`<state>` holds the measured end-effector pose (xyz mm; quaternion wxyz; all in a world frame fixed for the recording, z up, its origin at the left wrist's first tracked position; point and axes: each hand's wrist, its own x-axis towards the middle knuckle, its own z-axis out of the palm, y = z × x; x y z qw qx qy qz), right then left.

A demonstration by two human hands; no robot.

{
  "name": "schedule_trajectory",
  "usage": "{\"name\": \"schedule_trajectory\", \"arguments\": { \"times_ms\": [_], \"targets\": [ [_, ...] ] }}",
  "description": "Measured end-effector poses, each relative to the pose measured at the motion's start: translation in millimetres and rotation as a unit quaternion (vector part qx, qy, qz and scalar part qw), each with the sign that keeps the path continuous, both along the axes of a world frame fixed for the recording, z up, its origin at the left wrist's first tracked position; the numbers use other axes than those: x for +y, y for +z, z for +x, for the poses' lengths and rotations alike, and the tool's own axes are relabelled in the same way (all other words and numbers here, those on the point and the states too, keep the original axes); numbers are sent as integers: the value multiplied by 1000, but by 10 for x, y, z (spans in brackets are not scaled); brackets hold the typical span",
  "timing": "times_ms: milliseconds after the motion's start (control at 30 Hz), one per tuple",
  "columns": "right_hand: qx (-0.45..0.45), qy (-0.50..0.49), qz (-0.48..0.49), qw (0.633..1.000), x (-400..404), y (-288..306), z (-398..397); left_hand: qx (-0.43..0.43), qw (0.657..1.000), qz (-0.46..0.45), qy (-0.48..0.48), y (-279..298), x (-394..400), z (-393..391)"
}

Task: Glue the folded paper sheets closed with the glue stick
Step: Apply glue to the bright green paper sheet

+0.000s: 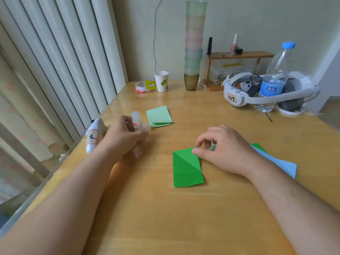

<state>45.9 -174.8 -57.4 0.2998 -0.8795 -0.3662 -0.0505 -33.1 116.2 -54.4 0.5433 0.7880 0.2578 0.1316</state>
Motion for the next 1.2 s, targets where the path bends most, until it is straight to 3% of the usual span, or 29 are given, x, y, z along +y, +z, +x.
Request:
{"name": "schedule_trajectory", "arguments": {
  "times_ms": [133, 233, 400, 567, 967, 1067, 1133, 1200],
  "targets": [
    [2, 4, 12, 1000, 12, 0, -9, -78, 997, 8, -18, 30, 11, 6],
    [16, 8, 52, 998, 32, 29, -50, -118, 984, -80, -106, 103, -122, -10],
    [61, 30, 154, 986, 90, 54, -140, -113, 947, -173, -244, 94, -489, -60],
    [116, 65, 193, 972, 153, 68, -194, -122, 923, -184, -315, 31, -619, -50],
    [303, 110, 208, 923, 218, 145, -280, -190, 891, -244, -332, 6, -700, -23],
    [373, 82, 323, 866, 230, 178, -254, -160, 928, -140, -306, -4, -576, -4],
    [415, 61, 391, 819, 193, 199, -182, -95, 956, 66, -269, -6, -485, -3],
    [447, 40, 444, 775, 136, 223, -117, -20, 934, 259, -245, -25, -455, -9]
  ]
}}
